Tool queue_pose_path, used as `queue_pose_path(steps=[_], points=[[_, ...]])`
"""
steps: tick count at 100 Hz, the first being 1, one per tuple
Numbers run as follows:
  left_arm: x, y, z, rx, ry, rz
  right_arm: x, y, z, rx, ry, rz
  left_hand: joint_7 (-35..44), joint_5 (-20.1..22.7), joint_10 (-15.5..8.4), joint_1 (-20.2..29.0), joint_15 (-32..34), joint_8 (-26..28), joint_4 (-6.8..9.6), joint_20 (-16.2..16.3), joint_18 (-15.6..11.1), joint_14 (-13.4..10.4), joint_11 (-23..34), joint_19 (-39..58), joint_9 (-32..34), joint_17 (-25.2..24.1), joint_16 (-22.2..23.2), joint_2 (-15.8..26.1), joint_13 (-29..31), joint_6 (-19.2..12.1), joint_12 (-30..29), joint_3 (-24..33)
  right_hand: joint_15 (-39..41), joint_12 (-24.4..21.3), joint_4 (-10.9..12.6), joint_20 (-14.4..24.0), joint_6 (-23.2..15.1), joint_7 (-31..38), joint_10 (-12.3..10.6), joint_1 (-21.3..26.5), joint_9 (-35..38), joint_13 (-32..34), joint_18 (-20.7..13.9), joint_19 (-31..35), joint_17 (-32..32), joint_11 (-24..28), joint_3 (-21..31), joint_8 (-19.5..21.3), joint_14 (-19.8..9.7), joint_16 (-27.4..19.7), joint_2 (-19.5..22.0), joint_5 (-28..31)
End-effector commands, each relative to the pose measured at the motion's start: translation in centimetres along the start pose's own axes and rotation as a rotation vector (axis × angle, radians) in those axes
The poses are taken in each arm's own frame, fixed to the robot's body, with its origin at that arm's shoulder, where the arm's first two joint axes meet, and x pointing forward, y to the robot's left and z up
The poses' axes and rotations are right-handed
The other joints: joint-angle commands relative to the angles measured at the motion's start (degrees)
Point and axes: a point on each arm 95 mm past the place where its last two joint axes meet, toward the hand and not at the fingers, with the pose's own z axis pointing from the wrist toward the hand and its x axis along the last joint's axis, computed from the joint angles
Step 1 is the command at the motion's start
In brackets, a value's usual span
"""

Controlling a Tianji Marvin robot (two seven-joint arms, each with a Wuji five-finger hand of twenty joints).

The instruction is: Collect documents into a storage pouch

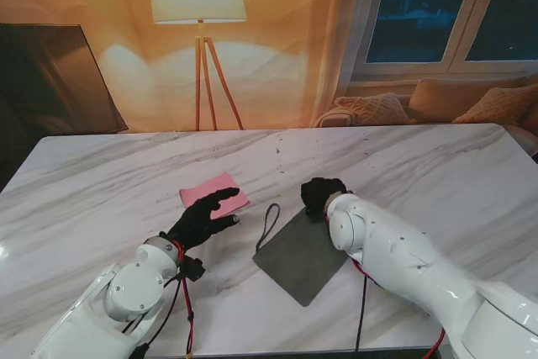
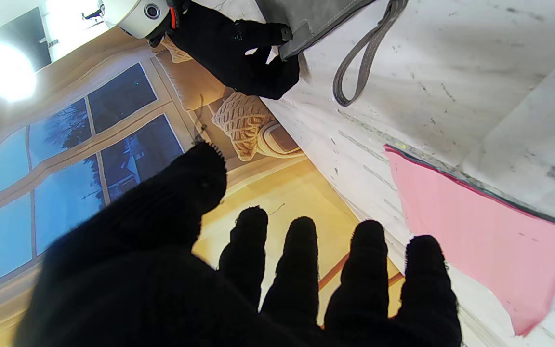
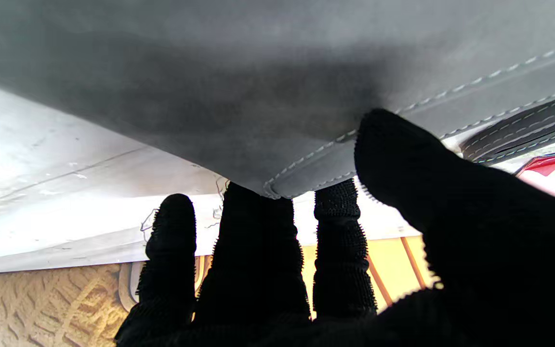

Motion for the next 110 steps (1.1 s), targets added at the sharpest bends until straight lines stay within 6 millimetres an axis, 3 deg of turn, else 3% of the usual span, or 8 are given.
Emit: queue_pose_path(steps=[1,20,37,59,76,80,87,110], points=[[-0.1,0.5,0.1,-0.025,-0.007,-0.011,0.0,-0.8,-0.1,0.025,-0.002,-0.013,-0.1,0.5,0.0,-0.2,0.4,0.5,-1.14,0.8,-0.9,0.0,0.5,-0.6,2.5,-0.5,0.4,0.4,0.2,-2.0,0.9,-1.0,2.4,0.8,-3.1,-1.6,-0.2,6.6,0.6,2.3,1.3,4.0,0.7,2.6,0.6,1.1,3.1,0.3,1.6,-0.1,-1.9,3.7],[-0.1,0.6,0.2,-0.031,-0.010,-0.012,0.2,-1.2,-0.1,-0.006,0.004,0.012,-0.1,0.5,-0.1,-0.3,0.4,0.5,-1.13,0.8,-0.8,0.1,0.6,-0.6,2.6,-0.4,0.4,0.4,0.2,-2.0,1.0,-1.1,3.0,0.6,-4.1,-2.9,-1.4,13.6,0.3,5.8,7.0,7.4,2.3,6.5,2.8,1.7,3.9,-1.9,2.4,-0.3,-2.5,13.0],[-0.1,0.8,0.4,-0.047,-0.015,-0.022,-0.2,-1.4,-0.5,-0.036,-0.003,0.030,-0.1,0.5,0.0,-0.2,0.5,0.5,-1.14,0.8,-0.8,0.1,0.5,-0.6,2.4,-0.5,0.5,0.5,0.2,-2.0,0.9,-1.2,2.7,-0.5,-4.1,-3.5,-0.9,14.7,0.5,6.7,10.5,10.5,3.1,8.8,4.8,0.8,3.9,-2.2,3.3,-0.9,-1.6,14.3],[0.0,1.1,0.5,-0.053,-0.019,-0.040,-0.7,-1.5,-1.3,-0.101,-0.016,0.079,0.0,0.7,0.0,-0.1,0.5,0.5,-1.11,0.9,-0.8,0.2,0.5,-0.4,2.5,-0.4,0.5,0.8,0.1,-2.0,1.0,-1.5,1.9,-3.5,-3.9,-5.5,0.1,16.7,3.6,8.2,27.3,25.9,6.6,17.9,15.6,-3.2,5.5,-4.1,8.4,-4.7,-3.7,16.3],[0.0,1.1,0.6,-0.060,-0.018,-0.041,-0.9,-1.1,-1.9,-0.140,-0.008,0.099,0.0,0.8,-0.1,-0.1,0.5,0.5,-1.10,0.9,-0.8,0.2,0.5,-0.4,2.5,-0.4,0.5,0.8,0.2,-2.0,1.0,-1.6,6.6,-3.9,-3.9,-7.3,-1.5,16.8,4.7,9.0,36.8,36.4,7.6,25.8,25.2,-4.3,6.6,-4.7,11.2,-8.2,-5.1,17.8],[0.0,1.1,0.6,-0.061,-0.018,-0.041,-0.9,-1.0,-2.1,-0.149,-0.006,0.106,0.0,0.7,0.0,-0.1,0.5,0.5,-1.10,0.9,-0.8,0.2,0.5,-0.3,2.5,-0.3,0.5,0.9,0.2,-1.9,1.0,-1.7,9.1,-3.9,-3.7,-8.5,-2.3,16.4,4.6,9.5,37.7,38.7,8.0,27.7,27.6,-4.1,6.6,-4.2,11.1,-10.0,-5.3,18.5],[0.0,1.1,0.6,-0.060,-0.019,-0.043,-0.9,-0.7,-2.4,-0.171,0.003,0.116,0.0,0.7,0.0,-0.1,0.5,0.5,-1.08,1.0,-0.7,0.2,0.5,-0.3,2.5,-0.3,0.5,0.9,0.1,-1.9,1.0,-1.7,14.8,-3.9,-3.6,-9.2,-2.8,16.3,4.5,10.3,37.9,43.9,7.6,31.4,33.0,-3.7,6.9,-4.0,8.1,-11.5,-5.9,19.4],[0.0,1.2,0.7,-0.063,-0.023,-0.050,-0.9,0.1,-3.5,-0.217,0.035,0.131,0.0,0.8,-0.1,-0.1,0.6,0.5,-1.05,1.1,-0.7,0.3,0.6,-0.2,2.5,-0.1,0.5,0.9,0.2,-1.9,1.0,-1.8,16.8,-2.5,-3.4,-9.5,-3.0,16.1,4.3,11.0,38.6,46.2,7.5,32.8,35.8,-1.0,7.3,-4.2,8.0,-11.8,-6.7,20.8]])
